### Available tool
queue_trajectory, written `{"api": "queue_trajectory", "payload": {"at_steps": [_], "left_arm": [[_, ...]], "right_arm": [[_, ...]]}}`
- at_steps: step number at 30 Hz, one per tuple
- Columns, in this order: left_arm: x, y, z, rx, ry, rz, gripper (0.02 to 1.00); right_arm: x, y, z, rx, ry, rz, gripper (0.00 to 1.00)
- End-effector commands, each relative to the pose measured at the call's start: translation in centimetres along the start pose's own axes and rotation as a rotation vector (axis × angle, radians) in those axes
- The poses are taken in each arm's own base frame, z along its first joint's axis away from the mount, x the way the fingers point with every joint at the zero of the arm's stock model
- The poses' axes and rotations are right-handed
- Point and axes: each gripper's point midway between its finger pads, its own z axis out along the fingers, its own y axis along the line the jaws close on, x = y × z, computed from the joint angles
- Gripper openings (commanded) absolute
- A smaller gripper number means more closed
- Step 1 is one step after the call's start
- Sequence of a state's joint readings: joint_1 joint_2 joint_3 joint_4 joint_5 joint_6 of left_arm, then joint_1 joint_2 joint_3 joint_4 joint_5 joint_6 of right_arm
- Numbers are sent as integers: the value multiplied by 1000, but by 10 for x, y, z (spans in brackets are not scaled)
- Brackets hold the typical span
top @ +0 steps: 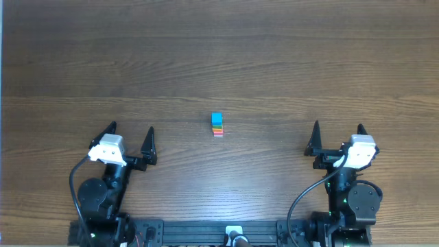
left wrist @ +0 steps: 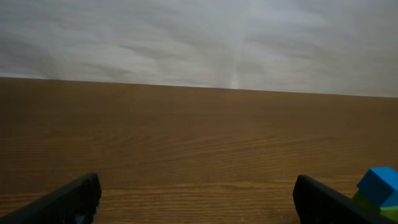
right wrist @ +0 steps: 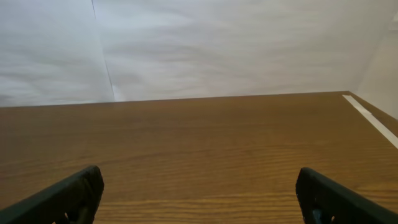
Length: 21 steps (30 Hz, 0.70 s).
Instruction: Stack Cubes
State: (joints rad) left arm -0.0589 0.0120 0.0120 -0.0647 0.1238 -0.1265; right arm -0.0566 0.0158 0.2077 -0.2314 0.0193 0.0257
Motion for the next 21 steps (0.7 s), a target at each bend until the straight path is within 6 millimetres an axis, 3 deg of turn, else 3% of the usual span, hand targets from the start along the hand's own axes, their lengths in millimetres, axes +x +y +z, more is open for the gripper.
{"api": "queue_trajectory", "payload": {"at_steps": [1, 13, 21], "left_arm": [[2, 0, 0, 2, 2, 15, 1000], [2, 0, 0, 2, 2, 15, 1000], [2, 0, 0, 2, 2, 15, 1000]], "right_arm": [[14, 0, 4, -6, 16, -4, 993], [28, 1, 15, -10, -47, 19, 991], [25, 1, 17, -14, -93, 19, 993]]}}
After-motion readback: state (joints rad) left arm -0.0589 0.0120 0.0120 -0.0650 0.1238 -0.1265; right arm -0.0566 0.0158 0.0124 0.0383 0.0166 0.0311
